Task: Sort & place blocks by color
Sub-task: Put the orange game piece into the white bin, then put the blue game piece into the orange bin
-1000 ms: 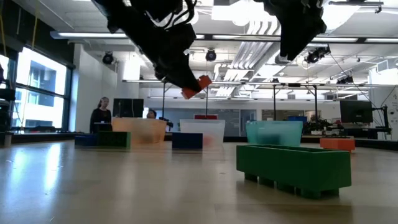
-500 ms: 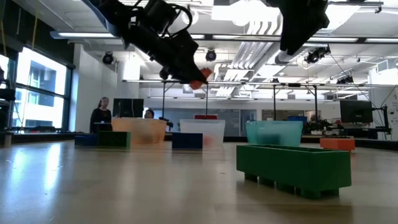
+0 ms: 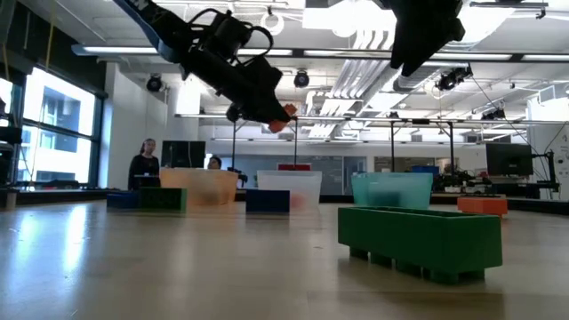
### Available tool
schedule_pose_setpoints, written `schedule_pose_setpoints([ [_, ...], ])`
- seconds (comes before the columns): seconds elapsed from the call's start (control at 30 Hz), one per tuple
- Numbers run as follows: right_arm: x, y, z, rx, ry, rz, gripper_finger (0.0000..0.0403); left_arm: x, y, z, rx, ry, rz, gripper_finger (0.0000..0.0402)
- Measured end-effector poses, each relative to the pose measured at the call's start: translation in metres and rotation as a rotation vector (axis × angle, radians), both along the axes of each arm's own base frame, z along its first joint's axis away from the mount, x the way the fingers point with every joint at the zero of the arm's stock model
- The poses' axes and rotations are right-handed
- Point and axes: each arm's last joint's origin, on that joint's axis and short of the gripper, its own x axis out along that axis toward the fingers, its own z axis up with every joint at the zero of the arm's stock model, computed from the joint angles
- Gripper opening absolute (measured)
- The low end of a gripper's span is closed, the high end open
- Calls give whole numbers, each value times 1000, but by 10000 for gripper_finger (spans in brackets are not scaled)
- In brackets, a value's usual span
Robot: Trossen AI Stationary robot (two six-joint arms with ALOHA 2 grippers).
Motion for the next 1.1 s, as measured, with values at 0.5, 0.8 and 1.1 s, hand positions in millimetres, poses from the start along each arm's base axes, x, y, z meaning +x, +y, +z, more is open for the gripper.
schedule_pose_setpoints([
  [0.5,0,0,0,29,-12,-26,180,30,29,-38,-122,189,38,137],
  [0.8,0,0,0,29,-12,-27,180,34,32,-62,-193,224,60,157],
  [1.1,0,1,0,55,-22,-56,180,34,32,-63,-184,232,51,211],
])
